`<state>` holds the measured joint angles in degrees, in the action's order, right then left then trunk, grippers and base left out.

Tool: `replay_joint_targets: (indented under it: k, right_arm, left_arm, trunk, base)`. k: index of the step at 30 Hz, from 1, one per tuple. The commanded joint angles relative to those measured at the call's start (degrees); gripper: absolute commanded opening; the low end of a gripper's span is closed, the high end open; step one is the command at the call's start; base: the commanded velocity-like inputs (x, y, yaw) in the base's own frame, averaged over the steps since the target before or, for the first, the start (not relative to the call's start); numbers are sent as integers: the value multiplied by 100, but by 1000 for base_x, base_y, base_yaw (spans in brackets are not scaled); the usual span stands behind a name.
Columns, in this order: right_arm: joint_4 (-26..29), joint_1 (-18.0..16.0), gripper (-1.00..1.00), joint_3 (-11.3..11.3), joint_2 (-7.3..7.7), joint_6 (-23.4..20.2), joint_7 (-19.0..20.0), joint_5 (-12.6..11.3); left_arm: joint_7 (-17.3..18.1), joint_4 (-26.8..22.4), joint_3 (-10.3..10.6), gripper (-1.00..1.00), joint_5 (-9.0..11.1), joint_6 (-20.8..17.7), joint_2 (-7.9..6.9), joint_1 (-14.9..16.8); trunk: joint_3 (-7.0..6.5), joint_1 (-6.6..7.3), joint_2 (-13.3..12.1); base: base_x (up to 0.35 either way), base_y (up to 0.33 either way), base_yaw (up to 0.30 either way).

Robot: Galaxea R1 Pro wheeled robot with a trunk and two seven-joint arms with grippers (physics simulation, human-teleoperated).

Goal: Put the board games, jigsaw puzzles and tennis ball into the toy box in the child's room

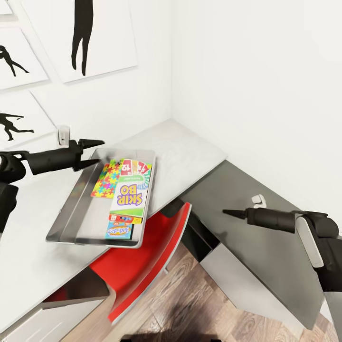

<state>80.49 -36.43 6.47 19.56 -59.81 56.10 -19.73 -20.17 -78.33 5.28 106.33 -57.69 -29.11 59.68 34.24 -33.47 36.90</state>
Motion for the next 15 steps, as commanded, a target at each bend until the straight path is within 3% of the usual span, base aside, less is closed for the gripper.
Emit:
replay_joint_targets:
  k: [1,6,15]
  right_arm:
    - [78,3,100,47,1,-19,30,24]
    - [339,97,100,171,3,-19,26,28]
    - [517,204,100,244,-8,-19,24,30]
  left_arm:
    - [-58,-106,-58,100,74,-2,-8,-43]
    - [-63,-430,-222,100,127,-4,-42,-169]
    - [-65,-699,-317,100,164,-5,-111,-263]
  trunk:
    - [0,0,5]
    - [-34,0,5]
    - [-99,0,5]
  base:
    - [-143,0,0]
    - [-214,0,0]
    - [-255,0,0]
